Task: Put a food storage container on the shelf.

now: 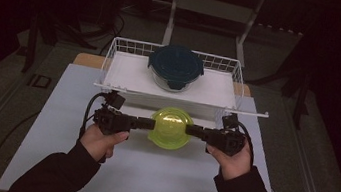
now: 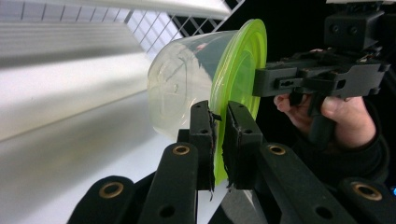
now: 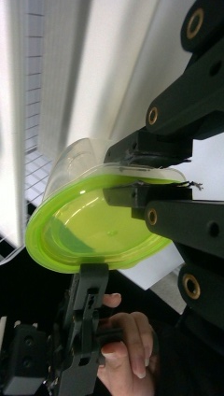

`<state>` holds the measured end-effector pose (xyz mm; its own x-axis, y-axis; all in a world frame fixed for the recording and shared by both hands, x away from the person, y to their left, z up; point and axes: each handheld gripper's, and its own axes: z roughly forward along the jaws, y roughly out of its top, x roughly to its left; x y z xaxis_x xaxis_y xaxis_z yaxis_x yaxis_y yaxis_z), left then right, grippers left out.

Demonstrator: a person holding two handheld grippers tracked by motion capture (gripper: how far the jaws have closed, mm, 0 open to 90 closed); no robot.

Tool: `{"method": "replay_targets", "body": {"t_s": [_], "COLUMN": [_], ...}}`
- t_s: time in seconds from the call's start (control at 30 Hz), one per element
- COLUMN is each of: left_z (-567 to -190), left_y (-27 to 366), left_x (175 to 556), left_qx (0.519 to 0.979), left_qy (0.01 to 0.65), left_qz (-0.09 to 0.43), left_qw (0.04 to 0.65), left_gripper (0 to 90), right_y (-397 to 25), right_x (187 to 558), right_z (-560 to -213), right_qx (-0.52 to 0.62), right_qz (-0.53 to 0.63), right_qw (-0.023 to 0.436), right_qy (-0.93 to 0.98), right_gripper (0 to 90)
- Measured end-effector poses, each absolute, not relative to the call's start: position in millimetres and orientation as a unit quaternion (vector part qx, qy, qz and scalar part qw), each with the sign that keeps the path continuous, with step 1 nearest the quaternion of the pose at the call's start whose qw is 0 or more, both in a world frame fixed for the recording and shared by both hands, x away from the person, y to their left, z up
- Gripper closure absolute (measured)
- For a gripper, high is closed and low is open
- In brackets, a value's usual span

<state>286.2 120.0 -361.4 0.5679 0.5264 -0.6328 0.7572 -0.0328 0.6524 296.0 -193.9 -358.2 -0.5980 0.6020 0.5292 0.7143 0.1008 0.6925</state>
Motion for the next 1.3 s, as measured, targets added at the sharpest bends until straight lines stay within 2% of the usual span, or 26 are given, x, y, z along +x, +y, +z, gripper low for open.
{"method": "replay_targets", "body": {"t_s": [0.93,1.3], "left_z": [-266,-257], "left_y": [121,123], "left_x": [339,371], "left_qx": [0.701,0.691], "left_qy": [0.441,0.456], "left_qz": [-0.050,-0.057], "left_qw": [0.559,0.558], "left_gripper": [82.1,82.0], "right_y": [-187,-184], "right_x": [349,381], "right_z": [-267,-253], "right_qx": [-0.428,-0.438], "right_qz": [-0.549,-0.546], "right_qw": [-0.004,-0.007], "right_qy": [-0.718,-0.714], "right_gripper": [80.5,80.4]}}
